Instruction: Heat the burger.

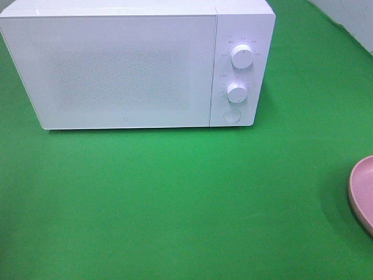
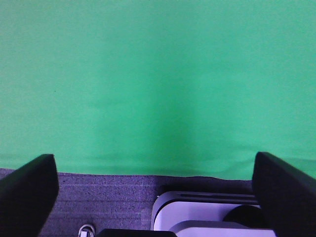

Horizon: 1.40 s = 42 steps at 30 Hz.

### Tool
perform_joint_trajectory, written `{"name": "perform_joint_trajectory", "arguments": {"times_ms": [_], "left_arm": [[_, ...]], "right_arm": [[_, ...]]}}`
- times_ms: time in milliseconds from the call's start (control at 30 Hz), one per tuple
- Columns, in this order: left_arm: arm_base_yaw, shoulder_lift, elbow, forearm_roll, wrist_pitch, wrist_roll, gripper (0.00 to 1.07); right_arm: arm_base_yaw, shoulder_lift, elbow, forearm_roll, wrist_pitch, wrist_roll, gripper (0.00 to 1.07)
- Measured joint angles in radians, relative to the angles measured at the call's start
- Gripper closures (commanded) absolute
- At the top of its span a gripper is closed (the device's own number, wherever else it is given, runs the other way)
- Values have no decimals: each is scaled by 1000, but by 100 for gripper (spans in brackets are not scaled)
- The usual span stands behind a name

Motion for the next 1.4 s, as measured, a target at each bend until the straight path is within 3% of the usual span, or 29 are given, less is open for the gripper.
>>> {"name": "perform_joint_trajectory", "arguments": {"times_ms": [133,567,967,1400], "left_arm": [[0,-88,41,-1,-36,-2,6],[0,-226,43,-1,-53,-3,6],[0,-589,44,-2,-54,-3,6],[0,-611,46,-2,-54,-6,6]], "right_arm": [[0,0,0,0,0,0,33],[0,0,0,0,0,0,33],[0,0,0,0,0,0,33],[0,0,0,0,0,0,33]]}}
